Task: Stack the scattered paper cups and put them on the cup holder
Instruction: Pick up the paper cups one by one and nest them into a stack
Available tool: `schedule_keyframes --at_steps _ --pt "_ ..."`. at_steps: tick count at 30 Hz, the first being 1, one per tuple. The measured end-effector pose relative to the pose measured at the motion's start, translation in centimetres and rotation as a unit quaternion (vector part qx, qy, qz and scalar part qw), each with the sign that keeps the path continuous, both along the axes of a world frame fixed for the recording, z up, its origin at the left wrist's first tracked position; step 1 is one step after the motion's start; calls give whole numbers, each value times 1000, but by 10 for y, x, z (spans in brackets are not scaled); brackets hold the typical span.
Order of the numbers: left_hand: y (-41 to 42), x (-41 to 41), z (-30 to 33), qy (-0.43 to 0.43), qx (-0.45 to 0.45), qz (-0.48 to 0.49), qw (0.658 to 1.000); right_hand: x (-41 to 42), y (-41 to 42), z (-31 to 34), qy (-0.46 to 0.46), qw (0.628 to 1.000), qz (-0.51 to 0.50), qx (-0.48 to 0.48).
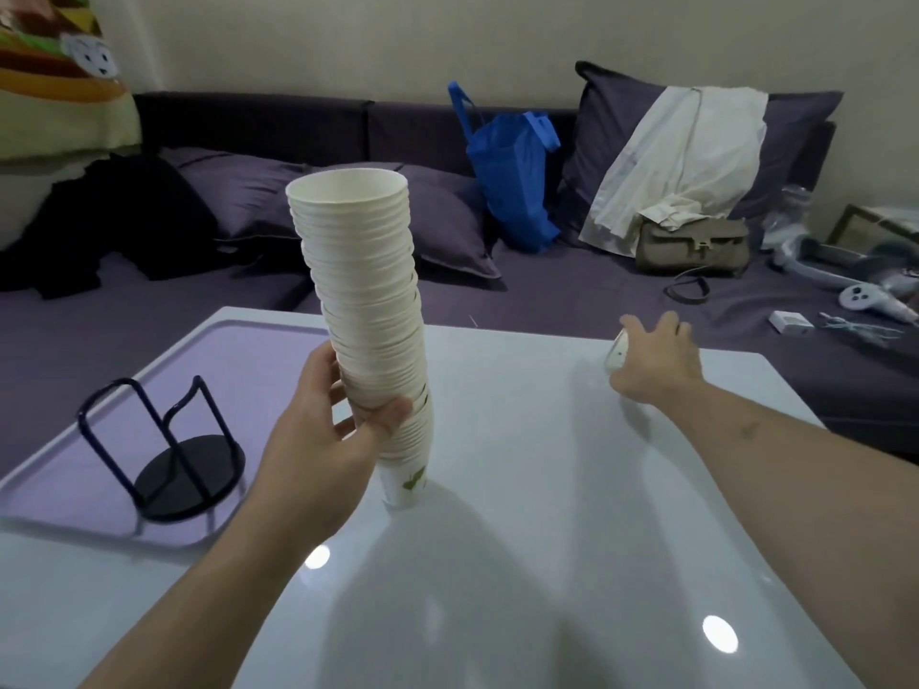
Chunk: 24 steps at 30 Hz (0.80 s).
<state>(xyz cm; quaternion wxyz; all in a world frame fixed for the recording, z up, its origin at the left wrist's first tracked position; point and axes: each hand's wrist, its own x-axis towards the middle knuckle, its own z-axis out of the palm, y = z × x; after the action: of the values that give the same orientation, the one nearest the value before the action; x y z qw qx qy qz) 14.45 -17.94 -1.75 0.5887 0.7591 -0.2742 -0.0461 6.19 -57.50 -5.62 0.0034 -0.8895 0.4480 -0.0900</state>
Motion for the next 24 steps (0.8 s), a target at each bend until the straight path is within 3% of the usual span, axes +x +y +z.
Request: schedule_keyframes --at_steps 2,4,6,9,12,14,18,20,24 --pt "2 -2 1 3 1 -3 1000 -1 0 2 3 1000 -16 -21" --pt "4 -3 2 6 4 -4 1000 -3 1 5 -2 1000 -20 17" --pt "6 -4 3 9 9 -2 1000 -4 8 7 -6 997 13 82" --pt "8 -7 7 15 12 -5 1000 -9 25 7 -14 995 66 77" --pt "11 -10 11 25 10 -12 1000 -10 58 15 -110 980 105 126" --pt "14 -13 13 31 6 -18 999 -9 88 33 -212 945 148 201" --pt "22 -19 18 32 1 -24 999 -11 157 96 -398 829 233 316" --pt "27 -21 19 31 9 -27 999 -13 187 131 -456 782 262 333" --pt "38 -29 22 15 12 -26 999 -17 232 186 -513 730 309 327"
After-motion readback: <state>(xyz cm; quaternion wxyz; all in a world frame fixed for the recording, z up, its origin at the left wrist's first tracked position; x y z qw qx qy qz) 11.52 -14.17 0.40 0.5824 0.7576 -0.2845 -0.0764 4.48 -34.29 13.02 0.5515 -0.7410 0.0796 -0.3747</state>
